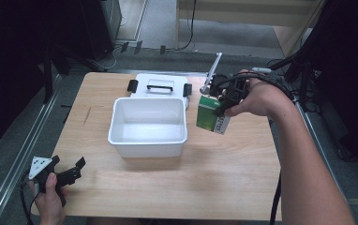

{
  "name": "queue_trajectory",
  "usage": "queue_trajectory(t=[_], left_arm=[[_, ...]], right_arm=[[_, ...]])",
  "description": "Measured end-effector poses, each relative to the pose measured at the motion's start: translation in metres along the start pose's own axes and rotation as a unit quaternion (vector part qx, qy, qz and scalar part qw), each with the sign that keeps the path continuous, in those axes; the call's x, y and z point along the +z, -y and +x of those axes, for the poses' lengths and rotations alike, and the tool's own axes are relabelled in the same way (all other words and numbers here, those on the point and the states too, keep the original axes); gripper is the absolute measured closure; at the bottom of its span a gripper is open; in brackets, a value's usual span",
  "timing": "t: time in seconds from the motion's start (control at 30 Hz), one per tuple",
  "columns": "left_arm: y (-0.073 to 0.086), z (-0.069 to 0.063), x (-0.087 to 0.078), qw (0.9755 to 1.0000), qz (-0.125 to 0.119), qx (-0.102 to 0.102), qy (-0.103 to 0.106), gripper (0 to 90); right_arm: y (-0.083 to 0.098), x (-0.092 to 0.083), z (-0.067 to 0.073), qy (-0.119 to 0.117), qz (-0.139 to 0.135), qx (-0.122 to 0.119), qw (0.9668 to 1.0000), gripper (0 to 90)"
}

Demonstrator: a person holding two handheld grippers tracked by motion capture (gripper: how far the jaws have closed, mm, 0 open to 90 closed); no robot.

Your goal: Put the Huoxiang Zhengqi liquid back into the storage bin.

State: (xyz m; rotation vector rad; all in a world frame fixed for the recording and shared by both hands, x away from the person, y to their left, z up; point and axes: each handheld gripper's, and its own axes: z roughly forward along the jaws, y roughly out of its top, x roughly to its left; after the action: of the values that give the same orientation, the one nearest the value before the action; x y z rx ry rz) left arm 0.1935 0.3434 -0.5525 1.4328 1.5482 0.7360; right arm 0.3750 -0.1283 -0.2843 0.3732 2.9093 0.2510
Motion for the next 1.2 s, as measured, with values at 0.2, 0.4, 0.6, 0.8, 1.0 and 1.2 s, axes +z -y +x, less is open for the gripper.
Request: queue_trajectory(t=[0.2,0.4,0.6,0.8,1.0,1.2], left_arm=[[0.0,0.0,0.0,1.0,0.001,0.0,0.0,0.0],[0.0,0.0,0.0,1.0,0.0,0.0,0.001,0.0],[0.0,0.0,0.0,1.0,0.001,0.0,0.0,0.0],[0.0,0.0,0.0,1.0,0.001,0.0,0.0,0.0],[0.0,0.0,0.0,1.0,0.002,-0.001,0.001,0.0],[0.0,0.0,0.001,1.0,-0.001,-0.003,0.001,0.0]], right_arm=[[-0.022,-0.013,0.002,-0.002,-0.006,-0.023,0.9997,64.3],[-0.043,-0.021,0.008,-0.005,-0.015,-0.044,0.9989,64.4],[-0.065,-0.023,0.014,-0.01,-0.023,-0.062,0.9978,64.4],[-0.089,-0.019,0.022,-0.024,-0.032,-0.083,0.9957,64.4],[-0.106,-0.008,0.029,-0.035,-0.038,-0.11,0.9926,64.4],[-0.111,0.006,0.031,-0.044,-0.036,-0.13,0.9899,64.5]])
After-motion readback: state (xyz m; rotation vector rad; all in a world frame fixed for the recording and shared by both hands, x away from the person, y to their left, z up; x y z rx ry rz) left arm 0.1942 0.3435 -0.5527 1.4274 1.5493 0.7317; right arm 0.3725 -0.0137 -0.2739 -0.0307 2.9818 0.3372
